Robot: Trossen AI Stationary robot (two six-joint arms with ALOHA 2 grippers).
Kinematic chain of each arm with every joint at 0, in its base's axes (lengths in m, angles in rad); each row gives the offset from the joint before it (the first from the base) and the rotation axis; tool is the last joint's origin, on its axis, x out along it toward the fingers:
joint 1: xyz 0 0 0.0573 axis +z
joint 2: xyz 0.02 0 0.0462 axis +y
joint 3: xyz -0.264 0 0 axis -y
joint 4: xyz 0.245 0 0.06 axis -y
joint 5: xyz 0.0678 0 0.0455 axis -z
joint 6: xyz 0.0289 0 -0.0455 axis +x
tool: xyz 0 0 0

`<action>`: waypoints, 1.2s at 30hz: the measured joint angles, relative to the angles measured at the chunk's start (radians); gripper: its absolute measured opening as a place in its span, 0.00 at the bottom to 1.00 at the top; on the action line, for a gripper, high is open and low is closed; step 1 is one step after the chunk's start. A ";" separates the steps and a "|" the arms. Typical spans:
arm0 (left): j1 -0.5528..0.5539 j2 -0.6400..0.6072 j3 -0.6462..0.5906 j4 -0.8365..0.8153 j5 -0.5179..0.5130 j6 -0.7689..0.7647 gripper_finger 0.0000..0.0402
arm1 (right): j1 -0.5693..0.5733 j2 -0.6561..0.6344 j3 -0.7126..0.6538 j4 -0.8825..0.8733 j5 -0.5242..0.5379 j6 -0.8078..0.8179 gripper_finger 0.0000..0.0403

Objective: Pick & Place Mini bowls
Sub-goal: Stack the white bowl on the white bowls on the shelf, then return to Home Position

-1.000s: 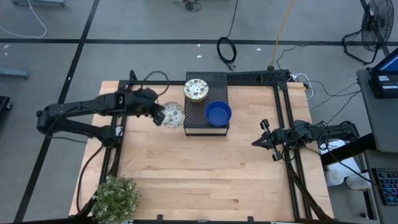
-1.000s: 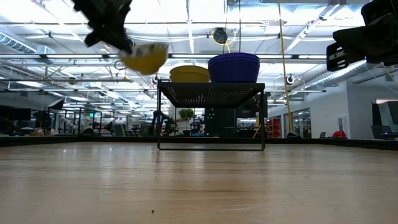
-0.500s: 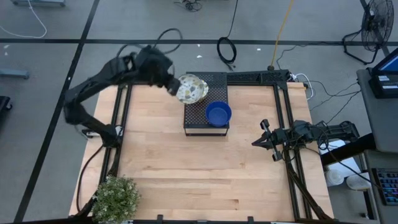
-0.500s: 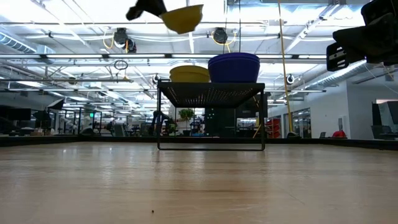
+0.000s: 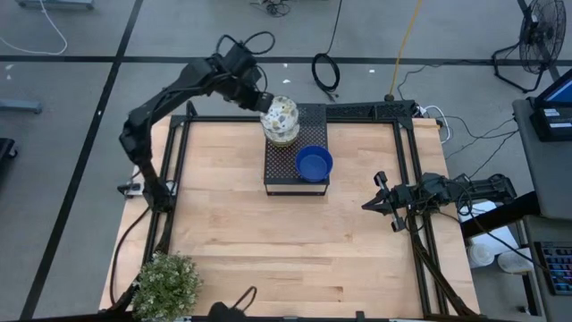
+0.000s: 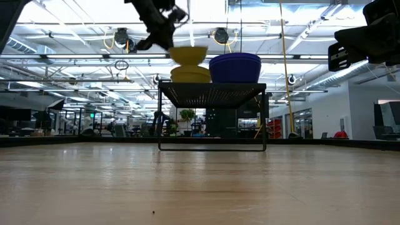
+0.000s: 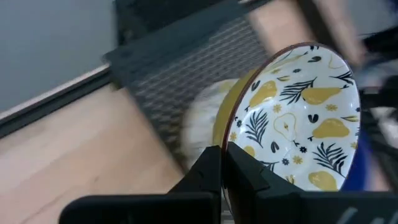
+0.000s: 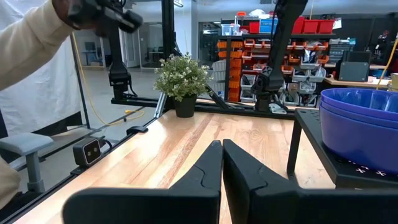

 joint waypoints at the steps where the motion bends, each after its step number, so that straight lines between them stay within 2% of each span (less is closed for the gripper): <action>1: 0.004 0.013 0.000 -0.019 -0.014 -0.006 0.02 | 0.000 0.000 0.000 0.000 0.000 0.000 0.00; 11: 0.005 0.103 0.000 -0.031 -0.026 -0.015 0.02 | 0.000 0.000 0.000 0.000 0.000 0.000 0.00; 19: -0.006 0.113 0.000 -0.019 -0.023 -0.012 0.03 | 0.000 0.000 0.000 0.000 0.000 0.000 0.00; 23: -0.016 0.113 0.000 -0.027 -0.021 -0.007 0.11 | 0.000 0.000 0.000 0.000 0.000 0.000 0.00; 30: -0.027 0.110 0.000 -0.026 -0.011 0.067 0.31 | 0.000 0.000 0.000 0.000 0.000 0.000 0.00; 36: 0.009 0.067 0.000 -0.016 -0.003 0.081 0.43 | 0.000 0.000 0.000 0.000 0.000 0.000 0.00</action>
